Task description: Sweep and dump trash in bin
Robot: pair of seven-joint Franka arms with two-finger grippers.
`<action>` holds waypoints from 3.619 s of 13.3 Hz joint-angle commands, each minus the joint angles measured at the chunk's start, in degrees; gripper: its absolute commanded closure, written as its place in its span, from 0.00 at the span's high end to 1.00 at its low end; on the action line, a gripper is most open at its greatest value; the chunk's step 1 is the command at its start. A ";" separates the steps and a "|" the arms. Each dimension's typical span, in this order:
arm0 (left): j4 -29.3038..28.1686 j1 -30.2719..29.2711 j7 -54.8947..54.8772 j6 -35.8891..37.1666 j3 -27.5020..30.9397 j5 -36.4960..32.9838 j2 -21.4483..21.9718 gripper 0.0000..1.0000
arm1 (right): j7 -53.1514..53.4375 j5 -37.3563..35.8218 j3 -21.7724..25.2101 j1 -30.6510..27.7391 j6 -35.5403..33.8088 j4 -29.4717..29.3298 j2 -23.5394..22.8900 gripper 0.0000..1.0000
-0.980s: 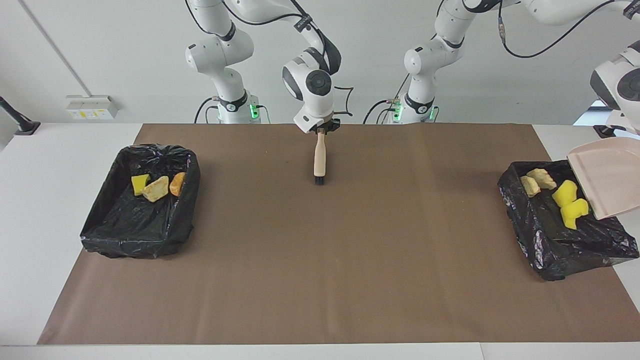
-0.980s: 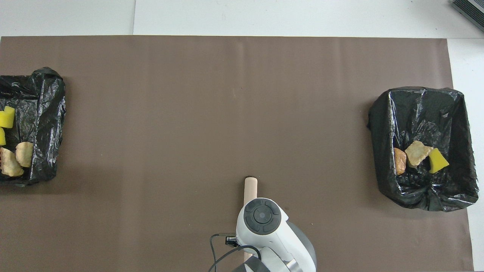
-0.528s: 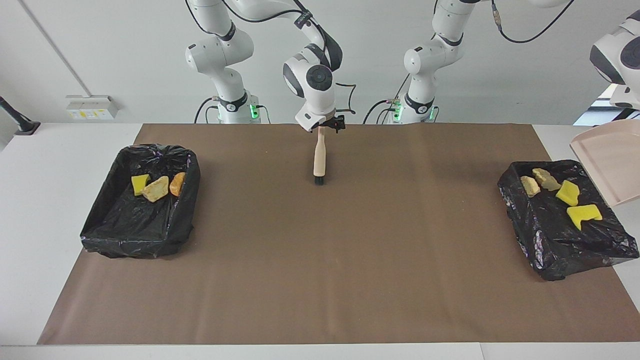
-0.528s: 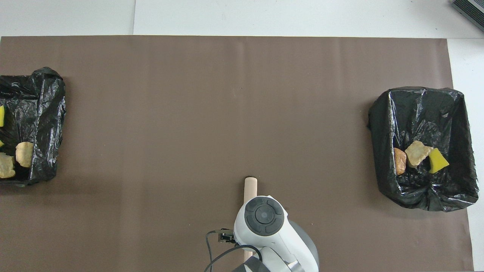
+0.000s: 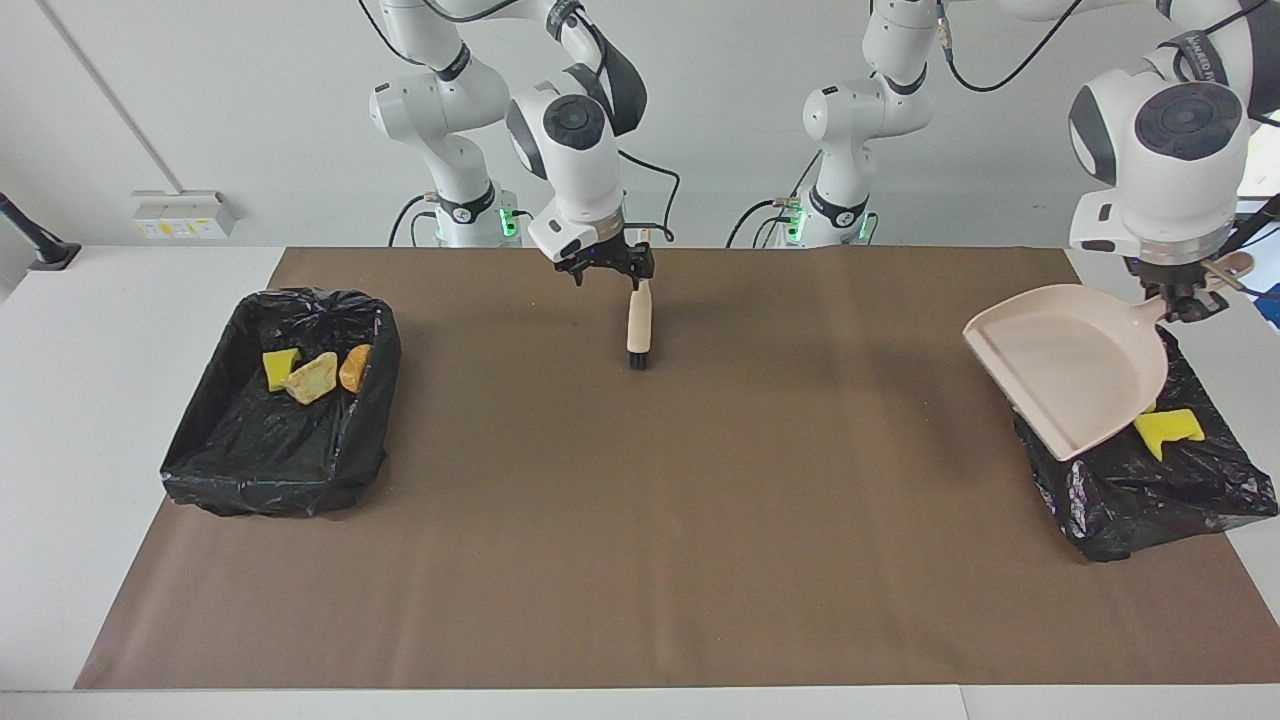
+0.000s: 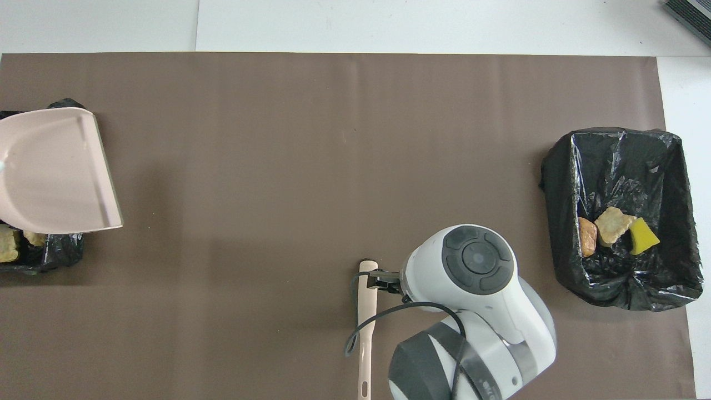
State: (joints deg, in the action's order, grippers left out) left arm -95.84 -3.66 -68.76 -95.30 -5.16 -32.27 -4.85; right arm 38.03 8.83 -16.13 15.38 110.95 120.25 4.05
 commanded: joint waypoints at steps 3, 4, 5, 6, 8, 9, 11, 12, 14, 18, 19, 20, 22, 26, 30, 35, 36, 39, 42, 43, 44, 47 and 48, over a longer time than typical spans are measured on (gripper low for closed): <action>-1.01 10.93 24.59 2.57 0.86 11.25 -1.30 0.00 | -4.44 -2.15 -0.05 -5.79 -4.34 -5.54 1.84 1.00; -0.84 13.39 29.33 2.49 0.86 11.70 -2.78 0.00 | -5.41 -2.58 0.04 -7.28 -4.95 -7.21 2.10 1.00; -0.58 16.03 34.95 2.05 0.94 13.44 -4.45 0.00 | -6.82 -3.54 0.04 -9.30 -6.09 -9.23 2.10 1.00; -0.23 18.32 41.10 1.44 0.94 15.63 -6.12 0.00 | -8.92 -4.60 0.74 -10.62 -7.14 -10.90 2.01 1.00; 0.30 21.84 50.88 -1.28 0.94 19.68 -7.98 0.00 | -14.19 -5.57 4.15 -11.86 -8.20 -12.75 2.10 1.00; 0.31 23.77 54.74 -2.68 0.94 22.14 -9.11 0.00 | -17.26 -5.84 7.39 -11.69 -8.56 -13.81 2.10 1.00; 3.27 27.55 63.79 -3.14 0.94 25.40 -12.97 0.00 | -22.80 -5.84 12.06 -11.69 -9.26 -15.22 2.01 1.00; 5.21 29.65 67.84 -3.05 0.94 26.20 -14.73 0.00 | -25.35 -6.45 14.17 -11.69 -9.53 -15.92 2.01 1.00; 7.32 31.52 73.82 -3.14 0.94 28.48 -16.32 0.00 | -30.44 -9.34 18.13 -11.17 -12.59 -17.93 2.10 1.00; 17.94 36.78 85.17 -1.82 1.12 29.45 -24.48 0.00 | -38.29 -10.94 21.93 -11.51 -24.63 -26.99 2.28 1.00; 21.19 38.01 88.15 -1.47 1.38 29.46 -27.29 0.00 | -38.12 -10.59 21.84 -11.60 -24.38 -26.83 2.71 1.00; 25.05 38.46 91.49 -1.03 1.38 29.54 -30.45 0.00 | -38.12 -10.15 21.84 -11.34 -24.56 -26.56 2.98 1.00; 29.38 39.08 96.51 -1.46 1.12 29.63 -33.90 0.00 | -38.12 -9.97 21.75 -11.34 -24.73 -26.47 3.07 1.00; 27.82 39.34 97.15 -3.83 1.03 31.83 -34.00 0.00 | -38.12 -9.88 21.84 -11.86 -24.65 -26.38 3.07 1.00; 23.95 38.64 96.62 -8.06 1.03 32.01 -33.12 0.00 | -38.30 -9.88 22.01 -11.95 -24.29 -26.38 3.07 1.00; 23.60 38.64 97.06 -6.83 1.29 31.92 -32.94 0.48 | -38.21 -9.79 21.75 -11.86 -25.00 -26.12 3.33 1.00; 23.68 38.64 96.97 -6.57 1.56 31.57 -32.60 0.60 | -38.12 -9.88 21.75 -11.86 -24.91 -26.29 3.25 1.00; 22.03 36.98 96.53 -6.48 1.82 31.39 -29.10 0.93 | -38.47 -9.88 21.93 -11.86 -24.91 -26.38 3.16 1.00; 15.54 31.89 96.35 -6.48 1.82 31.39 -20.15 1.00 | -38.38 -9.88 21.84 -11.86 -25.52 -26.38 3.24 1.00; 13.16 30.57 96.18 -5.35 1.82 31.39 -17.15 1.00 | -38.38 -9.88 21.93 -11.86 -25.52 -26.38 3.24 1.00; 11.31 28.73 95.57 -4.55 1.82 31.39 -14.25 1.00 | -38.38 -9.88 21.93 -11.86 -25.52 -26.38 3.24 1.00; 6.30 22.84 85.93 0.01 1.82 31.39 -3.45 1.00 | -38.38 -9.97 21.93 -11.86 -25.44 -26.38 3.16 1.00; 5.50 21.43 83.29 2.11 1.82 31.39 -0.72 1.00 | -38.47 -9.97 21.93 -11.86 -25.44 -26.38 3.24 1.00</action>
State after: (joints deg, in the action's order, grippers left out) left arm -82.87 20.72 19.56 -95.37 -2.88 -1.07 -14.74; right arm 0.98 -1.13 5.94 4.11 86.37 94.15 7.16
